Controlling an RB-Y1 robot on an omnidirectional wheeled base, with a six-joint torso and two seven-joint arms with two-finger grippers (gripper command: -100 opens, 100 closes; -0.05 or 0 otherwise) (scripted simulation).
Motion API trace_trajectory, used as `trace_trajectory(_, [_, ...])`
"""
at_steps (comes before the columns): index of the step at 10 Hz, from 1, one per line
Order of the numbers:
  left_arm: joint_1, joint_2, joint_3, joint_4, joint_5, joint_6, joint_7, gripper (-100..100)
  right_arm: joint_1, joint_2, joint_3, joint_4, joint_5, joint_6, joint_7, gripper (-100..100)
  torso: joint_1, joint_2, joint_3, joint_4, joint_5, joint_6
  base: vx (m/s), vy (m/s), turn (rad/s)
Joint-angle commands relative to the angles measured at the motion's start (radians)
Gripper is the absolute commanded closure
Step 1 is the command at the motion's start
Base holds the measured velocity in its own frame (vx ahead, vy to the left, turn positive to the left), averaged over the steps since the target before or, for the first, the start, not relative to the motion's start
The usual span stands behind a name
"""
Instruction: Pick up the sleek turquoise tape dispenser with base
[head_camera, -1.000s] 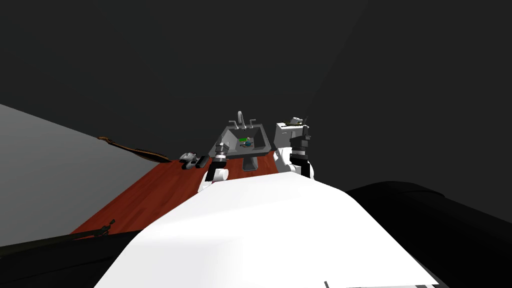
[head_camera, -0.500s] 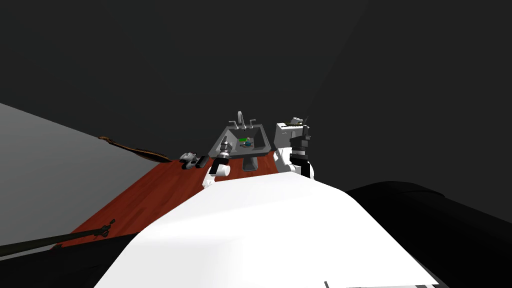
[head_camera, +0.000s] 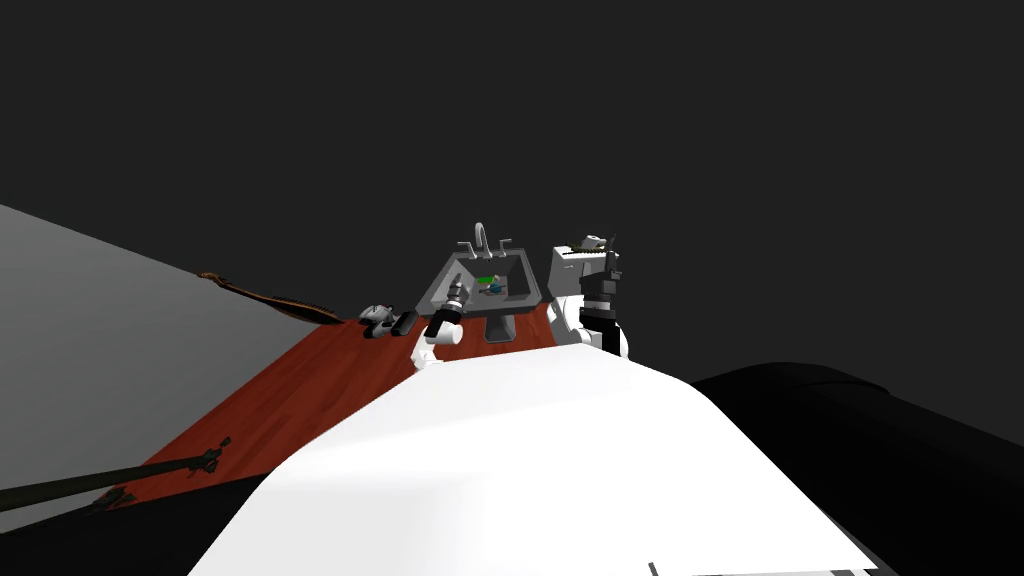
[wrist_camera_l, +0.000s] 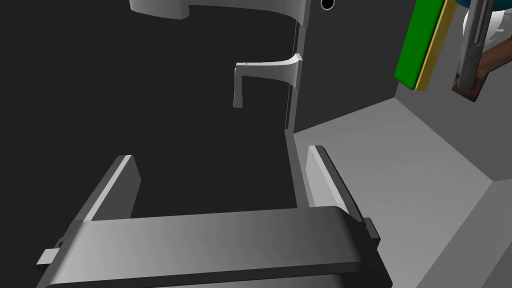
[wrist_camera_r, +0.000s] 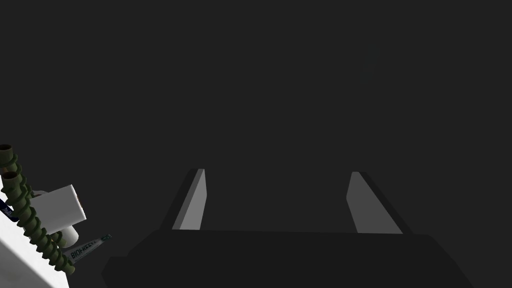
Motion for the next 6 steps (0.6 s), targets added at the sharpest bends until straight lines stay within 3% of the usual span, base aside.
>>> trace_trajectory(1, [-0.05, 0.009, 0.001, 0.05, 0.022, 0.05, 0.005, -100, 0.0, 0.0, 0.0, 0.0, 0.0, 0.0, 0.0, 0, 0.0, 0.0, 0.0, 0.0, 0.0, 0.0, 0.013, -0.014, 0.014])
trace_trajectory(3, [-0.057, 0.009, 0.001, 0.052, 0.022, 0.079, 0.005, -100, 0.0, 0.0, 0.0, 0.0, 0.0, 0.0, 0.0, 0, 0.0, 0.0, 0.0, 0.0, 0.0, 0.0, 0.009, -0.011, 0.005])
trace_trajectory(4, [-0.104, 0.014, 0.001, 0.101, 0.037, 0.117, 0.009, -100, 0.0, 0.0, 0.0, 0.0, 0.0, 0.0, 0.0, 0, 0.0, 0.0, 0.0, 0.0, 0.0, 0.0, 0.009, -0.011, 0.024])
trace_trajectory(5, [-0.104, 0.014, 0.001, 0.101, 0.037, 0.133, 0.009, -100, 0.0, 0.0, 0.0, 0.0, 0.0, 0.0, 0.0, 0, 0.0, 0.0, 0.0, 0.0, 0.0, 0.0, 0.009, -0.015, 0.007])
trace_trajectory(6, [-0.147, 0.018, 0.001, 0.144, 0.051, 0.167, 0.014, -100, 0.0, 0.0, 0.0, 0.0, 0.0, 0.0, 0.0, 0, 0.0, 0.0, 0.0, 0.0, 0.0, 0.0, 0.016, -0.022, 0.022])
